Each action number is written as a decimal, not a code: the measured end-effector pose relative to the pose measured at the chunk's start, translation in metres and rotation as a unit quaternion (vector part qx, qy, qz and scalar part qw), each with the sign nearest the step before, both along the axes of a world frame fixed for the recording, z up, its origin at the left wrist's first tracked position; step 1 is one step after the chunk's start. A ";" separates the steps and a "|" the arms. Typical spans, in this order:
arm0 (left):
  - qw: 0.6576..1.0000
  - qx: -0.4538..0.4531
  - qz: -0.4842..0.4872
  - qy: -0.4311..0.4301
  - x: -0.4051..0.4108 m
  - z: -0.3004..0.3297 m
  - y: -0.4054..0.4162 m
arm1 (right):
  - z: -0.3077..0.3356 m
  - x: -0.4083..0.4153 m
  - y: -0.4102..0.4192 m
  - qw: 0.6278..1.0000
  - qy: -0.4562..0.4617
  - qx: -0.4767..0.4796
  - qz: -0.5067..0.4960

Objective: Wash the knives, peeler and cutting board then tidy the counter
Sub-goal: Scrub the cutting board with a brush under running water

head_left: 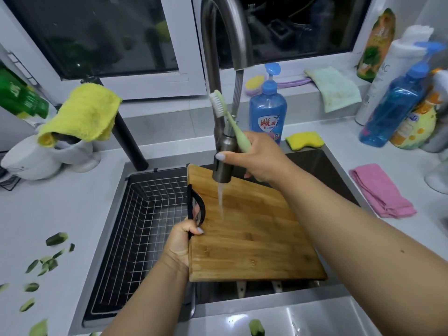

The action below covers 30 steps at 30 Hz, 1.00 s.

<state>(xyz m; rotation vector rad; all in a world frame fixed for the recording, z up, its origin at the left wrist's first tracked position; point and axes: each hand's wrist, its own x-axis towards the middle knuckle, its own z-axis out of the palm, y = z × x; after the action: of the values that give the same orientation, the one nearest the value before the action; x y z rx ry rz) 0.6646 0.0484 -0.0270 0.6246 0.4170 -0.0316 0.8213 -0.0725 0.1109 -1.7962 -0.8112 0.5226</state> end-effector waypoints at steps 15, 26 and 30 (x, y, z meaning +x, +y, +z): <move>0.999 0.015 -0.030 0.031 0.005 -0.014 0.002 | -0.009 0.019 0.046 0.992 -0.099 0.030 -0.069; 0.999 0.017 -0.017 0.024 0.011 -0.019 0.006 | -0.003 0.031 0.014 0.986 -0.149 -0.060 -0.045; 0.999 -0.003 -0.025 0.020 0.017 -0.013 -0.001 | -0.003 0.019 0.013 0.998 -0.046 -0.027 -0.016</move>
<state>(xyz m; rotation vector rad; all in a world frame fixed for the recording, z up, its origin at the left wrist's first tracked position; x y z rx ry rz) 0.6819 0.0474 -0.0396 0.6290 0.4400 -0.0939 0.8406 -0.0593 0.1084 -1.8918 -0.8375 0.4481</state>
